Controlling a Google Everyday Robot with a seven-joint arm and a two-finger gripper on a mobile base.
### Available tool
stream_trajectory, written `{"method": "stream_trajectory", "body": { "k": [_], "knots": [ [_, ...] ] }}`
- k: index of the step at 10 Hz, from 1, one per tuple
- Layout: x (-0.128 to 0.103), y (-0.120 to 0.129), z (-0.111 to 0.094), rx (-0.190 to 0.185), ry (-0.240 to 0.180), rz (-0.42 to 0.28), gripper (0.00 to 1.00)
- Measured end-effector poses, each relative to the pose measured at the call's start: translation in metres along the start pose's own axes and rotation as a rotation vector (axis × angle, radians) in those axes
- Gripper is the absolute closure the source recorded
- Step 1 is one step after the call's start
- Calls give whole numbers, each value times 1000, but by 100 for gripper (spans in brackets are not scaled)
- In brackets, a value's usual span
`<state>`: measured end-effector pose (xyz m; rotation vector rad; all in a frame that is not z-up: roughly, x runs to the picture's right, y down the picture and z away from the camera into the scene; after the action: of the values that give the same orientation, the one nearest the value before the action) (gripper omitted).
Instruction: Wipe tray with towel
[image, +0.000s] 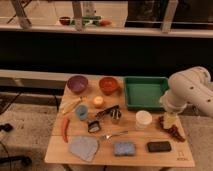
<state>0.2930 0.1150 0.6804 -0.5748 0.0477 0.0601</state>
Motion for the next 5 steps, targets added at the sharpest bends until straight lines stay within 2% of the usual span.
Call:
{"method": "stream_trajectory", "body": {
  "k": [5],
  "knots": [
    [0,0,0,0,0,0,20]
  ]
}}
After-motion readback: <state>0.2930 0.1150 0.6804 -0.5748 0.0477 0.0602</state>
